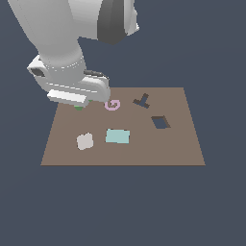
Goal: Insert a designated object into the corresponding slot on a board.
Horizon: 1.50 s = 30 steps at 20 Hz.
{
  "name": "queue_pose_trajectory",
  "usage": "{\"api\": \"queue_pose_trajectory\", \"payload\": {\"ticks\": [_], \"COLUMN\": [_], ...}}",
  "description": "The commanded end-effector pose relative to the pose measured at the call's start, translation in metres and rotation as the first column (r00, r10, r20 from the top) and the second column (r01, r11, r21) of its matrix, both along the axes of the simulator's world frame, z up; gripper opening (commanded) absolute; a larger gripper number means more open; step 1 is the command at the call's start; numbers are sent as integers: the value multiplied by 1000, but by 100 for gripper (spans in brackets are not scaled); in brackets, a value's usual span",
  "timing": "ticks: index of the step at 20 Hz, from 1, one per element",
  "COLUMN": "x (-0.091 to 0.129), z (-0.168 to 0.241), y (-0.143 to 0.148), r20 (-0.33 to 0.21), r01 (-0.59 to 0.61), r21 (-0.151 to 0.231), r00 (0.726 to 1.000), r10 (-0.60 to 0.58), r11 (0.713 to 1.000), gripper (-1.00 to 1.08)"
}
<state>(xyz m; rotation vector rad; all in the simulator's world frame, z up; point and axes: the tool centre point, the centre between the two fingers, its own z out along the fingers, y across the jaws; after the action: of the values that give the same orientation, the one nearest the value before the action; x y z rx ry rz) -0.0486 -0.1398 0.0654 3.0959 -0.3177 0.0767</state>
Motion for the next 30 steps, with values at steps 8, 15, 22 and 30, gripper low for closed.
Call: {"api": "queue_pose_trajectory", "payload": {"ticks": [8,15,22,30], "x": [-1,-2,-5,-9], "z": [-5,-8,-12,-15], "y": [30,54,78,105], "r20": [-21,-36,-48,-57], "r01": [-371,-635,-839,-975], "r21": [-6,-5,1,10], "r00": [929,772,544,220], "r10": [371,634,838,974], "r11": [929,773,544,221], "gripper": [-100,-100,-100,-100]}}
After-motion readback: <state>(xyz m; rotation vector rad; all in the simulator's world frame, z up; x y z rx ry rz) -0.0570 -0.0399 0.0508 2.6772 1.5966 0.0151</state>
